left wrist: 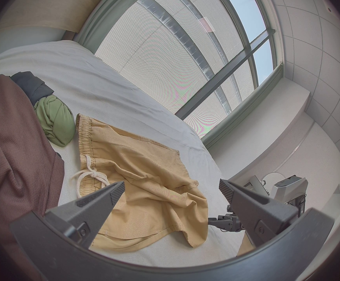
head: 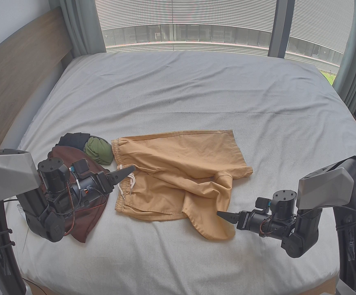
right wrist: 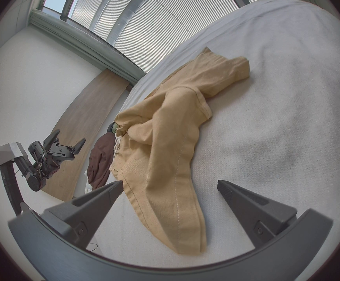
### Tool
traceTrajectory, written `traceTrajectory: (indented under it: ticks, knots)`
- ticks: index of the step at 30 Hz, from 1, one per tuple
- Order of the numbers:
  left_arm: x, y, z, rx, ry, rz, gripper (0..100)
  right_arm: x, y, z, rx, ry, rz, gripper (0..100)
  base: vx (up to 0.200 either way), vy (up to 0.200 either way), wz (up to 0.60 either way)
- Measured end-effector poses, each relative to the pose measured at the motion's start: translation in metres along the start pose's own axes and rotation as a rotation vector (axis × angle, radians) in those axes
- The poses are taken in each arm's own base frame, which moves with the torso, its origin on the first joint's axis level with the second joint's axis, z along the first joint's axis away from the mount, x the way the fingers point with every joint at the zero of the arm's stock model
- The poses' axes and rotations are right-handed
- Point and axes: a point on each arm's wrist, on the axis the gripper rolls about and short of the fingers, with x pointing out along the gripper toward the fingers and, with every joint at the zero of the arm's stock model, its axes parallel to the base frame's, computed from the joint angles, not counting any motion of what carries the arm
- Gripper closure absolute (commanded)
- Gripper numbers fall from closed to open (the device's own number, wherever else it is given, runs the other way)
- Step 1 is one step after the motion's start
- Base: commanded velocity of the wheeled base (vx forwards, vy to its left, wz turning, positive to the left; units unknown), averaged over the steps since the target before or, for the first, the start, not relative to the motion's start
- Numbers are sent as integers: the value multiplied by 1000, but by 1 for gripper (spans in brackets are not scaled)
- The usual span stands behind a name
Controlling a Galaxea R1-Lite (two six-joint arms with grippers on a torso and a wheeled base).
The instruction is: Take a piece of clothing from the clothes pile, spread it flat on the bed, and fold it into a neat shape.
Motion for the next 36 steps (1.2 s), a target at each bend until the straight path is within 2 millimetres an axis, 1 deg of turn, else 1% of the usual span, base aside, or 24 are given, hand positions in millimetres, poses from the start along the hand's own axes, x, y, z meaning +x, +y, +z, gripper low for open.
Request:
traceTrajectory:
  ticks: [6, 13, 17, 28, 32, 36]
  knots:
    - [0, 0, 0, 1, -1, 0, 0, 17, 1, -12, 36, 26, 26, 0, 0, 0, 0]
    - [0, 0, 0, 0, 0, 1, 0, 20, 5, -18, 117, 64, 59, 0, 0, 0, 0]
    - [0, 0, 0, 1, -2, 0, 0, 14, 13, -15, 150, 73, 78, 0, 0, 0, 0]
    - [0, 0, 1, 1, -2, 0, 0, -18, 44, 10, 225, 48, 157, 0, 0, 0, 0]
    - [0, 0, 1, 2, -2, -1, 0, -24, 47, 14, 224, 40, 162, 0, 0, 0, 0]
    - [0, 0, 1, 2, -3, -1, 0, -25, 47, 15, 223, 36, 163, 0, 0, 0, 0]
